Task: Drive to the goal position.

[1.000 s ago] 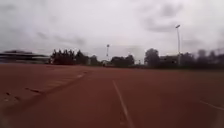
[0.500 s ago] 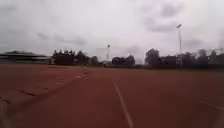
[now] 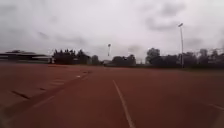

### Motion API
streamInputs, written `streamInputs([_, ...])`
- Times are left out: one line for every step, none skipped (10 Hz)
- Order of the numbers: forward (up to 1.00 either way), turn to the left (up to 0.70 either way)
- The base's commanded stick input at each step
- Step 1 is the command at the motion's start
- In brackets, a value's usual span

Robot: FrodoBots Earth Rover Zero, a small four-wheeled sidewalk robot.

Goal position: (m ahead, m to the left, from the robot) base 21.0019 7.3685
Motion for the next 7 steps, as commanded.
streamInputs([0.5, 0.0])
streamInputs([0.5, 0.0])
streamInputs([0.5, 0.0])
streamInputs([0.5, 0.0])
streamInputs([0.5, 0.0])
streamInputs([0.5, 0.0])
streamInputs([0.5, 0.0])
